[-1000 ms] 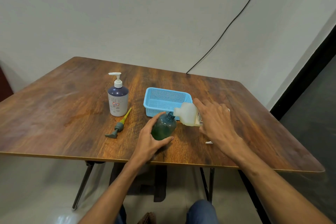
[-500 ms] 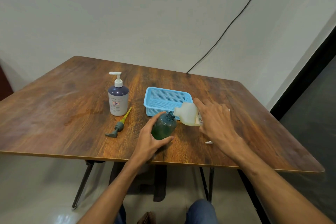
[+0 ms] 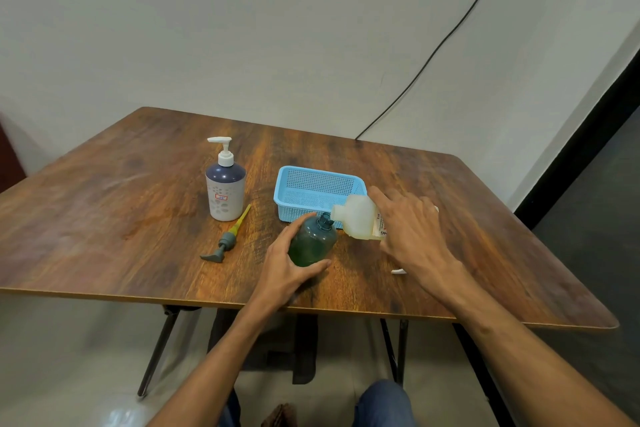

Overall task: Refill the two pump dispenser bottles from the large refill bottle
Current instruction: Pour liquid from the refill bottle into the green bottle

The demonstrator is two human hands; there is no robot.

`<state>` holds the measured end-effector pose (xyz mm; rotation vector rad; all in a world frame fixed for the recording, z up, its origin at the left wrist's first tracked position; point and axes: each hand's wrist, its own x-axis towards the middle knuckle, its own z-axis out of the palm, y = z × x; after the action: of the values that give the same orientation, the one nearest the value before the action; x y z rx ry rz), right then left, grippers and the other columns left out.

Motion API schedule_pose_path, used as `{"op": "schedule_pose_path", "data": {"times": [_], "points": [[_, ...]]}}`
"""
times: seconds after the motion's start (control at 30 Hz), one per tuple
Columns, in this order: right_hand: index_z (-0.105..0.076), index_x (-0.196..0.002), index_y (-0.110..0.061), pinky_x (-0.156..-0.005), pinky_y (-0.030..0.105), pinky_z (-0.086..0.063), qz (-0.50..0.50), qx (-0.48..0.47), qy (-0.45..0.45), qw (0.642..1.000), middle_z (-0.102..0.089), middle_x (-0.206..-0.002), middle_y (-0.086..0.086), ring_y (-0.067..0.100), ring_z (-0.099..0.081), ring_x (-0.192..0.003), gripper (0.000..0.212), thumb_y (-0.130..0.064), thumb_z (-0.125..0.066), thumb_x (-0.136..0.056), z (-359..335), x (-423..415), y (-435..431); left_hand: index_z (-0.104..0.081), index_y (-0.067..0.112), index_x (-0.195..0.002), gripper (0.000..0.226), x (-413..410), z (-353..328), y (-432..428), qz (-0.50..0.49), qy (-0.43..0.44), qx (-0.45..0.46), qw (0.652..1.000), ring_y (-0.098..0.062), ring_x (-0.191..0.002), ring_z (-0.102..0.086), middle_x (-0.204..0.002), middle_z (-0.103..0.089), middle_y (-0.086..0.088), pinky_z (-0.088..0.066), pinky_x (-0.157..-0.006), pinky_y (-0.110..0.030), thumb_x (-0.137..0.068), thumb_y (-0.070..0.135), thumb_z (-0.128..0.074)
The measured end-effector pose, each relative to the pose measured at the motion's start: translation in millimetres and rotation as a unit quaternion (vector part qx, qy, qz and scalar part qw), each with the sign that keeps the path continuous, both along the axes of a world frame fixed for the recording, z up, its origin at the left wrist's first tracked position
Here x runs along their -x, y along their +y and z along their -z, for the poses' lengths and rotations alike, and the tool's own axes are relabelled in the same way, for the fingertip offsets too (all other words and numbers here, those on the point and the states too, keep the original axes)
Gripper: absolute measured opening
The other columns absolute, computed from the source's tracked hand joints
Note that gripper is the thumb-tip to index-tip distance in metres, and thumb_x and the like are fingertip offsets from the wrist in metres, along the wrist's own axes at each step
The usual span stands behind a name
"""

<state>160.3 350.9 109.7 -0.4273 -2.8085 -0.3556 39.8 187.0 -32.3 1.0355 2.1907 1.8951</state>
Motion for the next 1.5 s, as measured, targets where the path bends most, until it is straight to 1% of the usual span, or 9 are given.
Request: {"op": "schedule_pose_path", "data": {"times": [0.3, 0.43, 0.6, 0.8, 0.97, 1.17, 1.3, 1.43, 1.5], "points": [[-0.032, -0.147, -0.026, -0.100, 0.044, -0.042, 0.002, -0.006, -0.003, 1.000, -0.057, -0.132, 0.005, 0.026, -0.057, -0.117, 0.082, -0.031, -0.078, -0.079, -0.5, 0.0, -0.6, -0.040, 0.059, -0.135, 0.087, 0.2, 0.5, 0.2, 0.000, 0.002, 0.001, 1.000, 0.012, -0.131, -0.044, -0.138, -0.049, 0.029, -0.036, -0.100, -0.002, -0.072, 0.030, -0.092], [-0.033, -0.148, -0.026, -0.101, 0.045, -0.042, -0.001, 0.001, 0.003, 1.000, -0.057, -0.133, 0.005, 0.026, -0.057, -0.118, 0.082, -0.030, -0.078, -0.079, -0.4, -0.5, -0.6, -0.040, 0.058, -0.135, 0.087, 0.0, 0.7, 0.7, -0.001, 0.000, 0.000, 1.000, 0.009, -0.131, -0.046, -0.142, -0.051, 0.023, -0.036, -0.100, -0.002, -0.072, 0.028, -0.092], [-0.033, -0.146, -0.026, -0.101, 0.045, -0.042, 0.001, -0.006, 0.002, 1.000, -0.057, -0.132, 0.004, 0.026, -0.057, -0.116, 0.080, -0.031, -0.078, -0.079, -0.1, 0.0, -0.5, -0.042, 0.054, -0.135, 0.086, -0.4, -0.2, 0.3, -0.001, 0.003, -0.001, 1.000, 0.017, -0.127, -0.044, -0.138, -0.050, 0.027, -0.035, -0.098, 0.001, -0.072, 0.025, -0.092], [-0.037, -0.144, -0.025, -0.098, 0.044, -0.042, 0.001, -0.009, 0.007, 1.000, -0.059, -0.128, 0.005, 0.027, -0.058, -0.114, 0.078, -0.030, -0.078, -0.078, 0.8, 0.5, -0.5, -0.043, 0.043, -0.144, 0.089, 1.2, 1.6, 0.4, 0.003, 0.003, -0.002, 1.000, 0.004, -0.133, -0.047, -0.145, -0.052, 0.017, -0.037, -0.103, -0.006, -0.072, 0.028, -0.092], [-0.034, -0.146, -0.026, -0.099, 0.045, -0.042, 0.003, -0.007, 0.003, 1.000, -0.058, -0.130, 0.005, 0.027, -0.058, -0.116, 0.081, -0.031, -0.078, -0.079, 0.8, 0.6, -1.3, -0.042, 0.049, -0.141, 0.088, 1.3, 1.9, -0.1, 0.003, 0.005, -0.003, 1.000, 0.012, -0.131, -0.044, -0.141, -0.050, 0.024, -0.036, -0.101, -0.002, -0.072, 0.029, -0.092], [-0.032, -0.147, -0.026, -0.099, 0.044, -0.042, 0.002, -0.009, 0.005, 1.000, -0.058, -0.131, 0.005, 0.027, -0.057, -0.116, 0.082, -0.031, -0.078, -0.079, 0.4, -0.3, -1.0, -0.045, 0.037, -0.148, 0.089, 1.6, 2.7, 0.8, 0.009, 0.001, -0.007, 1.000, 0.005, -0.134, -0.046, -0.145, -0.052, 0.019, -0.038, -0.105, -0.011, -0.072, 0.028, -0.092], [-0.031, -0.148, -0.026, -0.100, 0.044, -0.042, 0.001, -0.007, 0.003, 1.000, -0.057, -0.133, 0.005, 0.026, -0.057, -0.117, 0.083, -0.032, -0.078, -0.079, 0.5, 0.1, -0.6, -0.044, 0.038, -0.147, 0.090, 1.8, 3.2, 1.2, 0.008, 0.000, -0.003, 1.000, 0.007, -0.133, -0.045, -0.144, -0.051, 0.021, -0.038, -0.103, -0.008, -0.072, 0.029, -0.092], [-0.032, -0.147, -0.026, -0.099, 0.043, -0.042, -0.002, -0.009, 0.004, 1.000, -0.057, -0.132, 0.005, 0.026, -0.057, -0.116, 0.081, -0.032, -0.077, -0.080, 0.9, -0.4, 0.1, -0.045, 0.039, -0.147, 0.089, 1.5, 2.7, 1.1, 0.006, 0.001, -0.002, 1.000, 0.007, -0.133, -0.046, -0.145, -0.052, 0.019, -0.037, -0.103, -0.007, -0.072, 0.030, -0.092], [-0.032, -0.147, -0.026, -0.099, 0.044, -0.042, -0.002, -0.008, 0.007, 1.000, -0.057, -0.132, 0.005, 0.026, -0.057, -0.117, 0.081, -0.032, -0.078, -0.079, 1.4, -0.6, -0.1, -0.044, 0.042, -0.145, 0.088, 1.2, 2.1, 0.7, 0.006, 0.002, -0.001, 1.000, 0.009, -0.132, -0.045, -0.144, -0.051, 0.020, -0.037, -0.101, -0.004, -0.072, 0.030, -0.092]]}}
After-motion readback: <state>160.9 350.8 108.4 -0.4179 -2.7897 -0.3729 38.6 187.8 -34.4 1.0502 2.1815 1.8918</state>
